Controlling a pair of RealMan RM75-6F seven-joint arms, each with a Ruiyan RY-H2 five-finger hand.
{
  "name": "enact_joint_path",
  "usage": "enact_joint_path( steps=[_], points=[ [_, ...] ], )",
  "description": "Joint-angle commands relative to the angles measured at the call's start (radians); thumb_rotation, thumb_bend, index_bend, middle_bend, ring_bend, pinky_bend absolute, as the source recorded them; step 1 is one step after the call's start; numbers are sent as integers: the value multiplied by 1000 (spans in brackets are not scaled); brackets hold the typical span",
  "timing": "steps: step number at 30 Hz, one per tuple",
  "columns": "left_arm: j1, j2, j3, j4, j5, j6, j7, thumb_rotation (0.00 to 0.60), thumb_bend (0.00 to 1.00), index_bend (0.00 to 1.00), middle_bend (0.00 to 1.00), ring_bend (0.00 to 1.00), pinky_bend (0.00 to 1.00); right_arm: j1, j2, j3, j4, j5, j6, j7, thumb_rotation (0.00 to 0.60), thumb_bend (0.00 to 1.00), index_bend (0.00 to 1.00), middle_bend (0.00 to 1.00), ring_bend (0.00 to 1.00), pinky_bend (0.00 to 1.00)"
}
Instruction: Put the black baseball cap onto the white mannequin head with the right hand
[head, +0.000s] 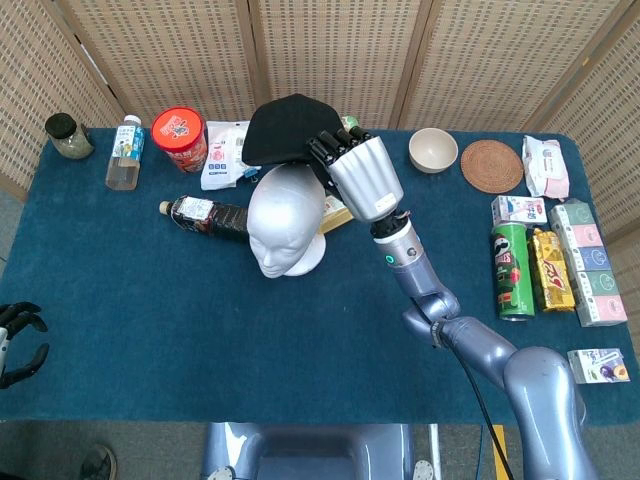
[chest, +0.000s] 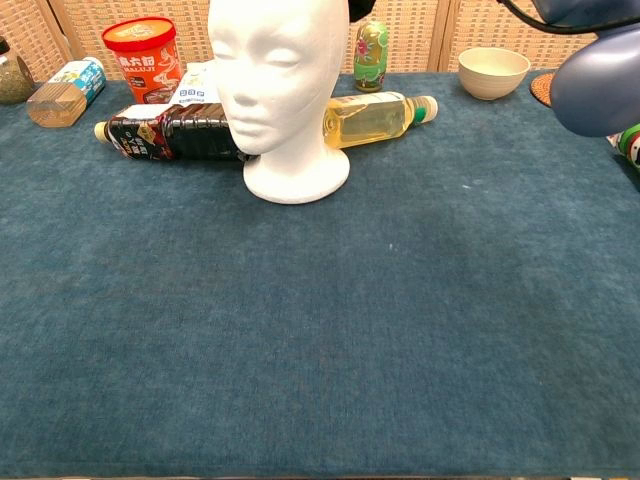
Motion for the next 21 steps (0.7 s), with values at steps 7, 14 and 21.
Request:
enact_joint_path(
  steps=[7, 14, 21],
  points=[
    [5, -2, 1, 14, -9, -3, -10, 600, 341, 455, 314, 259, 335, 20, -37, -13, 74, 15, -46, 10, 600, 713, 766, 628, 678, 732],
    [0, -4, 1, 14, -7, -11, -6, 600, 339, 455, 314, 259, 335, 31, -59, -18, 104, 18, -50, 25, 600, 713, 766, 628, 680, 736],
    [5, -2, 1, 14, -13, -7, -6, 600, 340, 455, 313, 259, 335, 39, -76, -25, 155, 27, -73, 26, 600, 714, 766, 628, 680, 735]
  ],
)
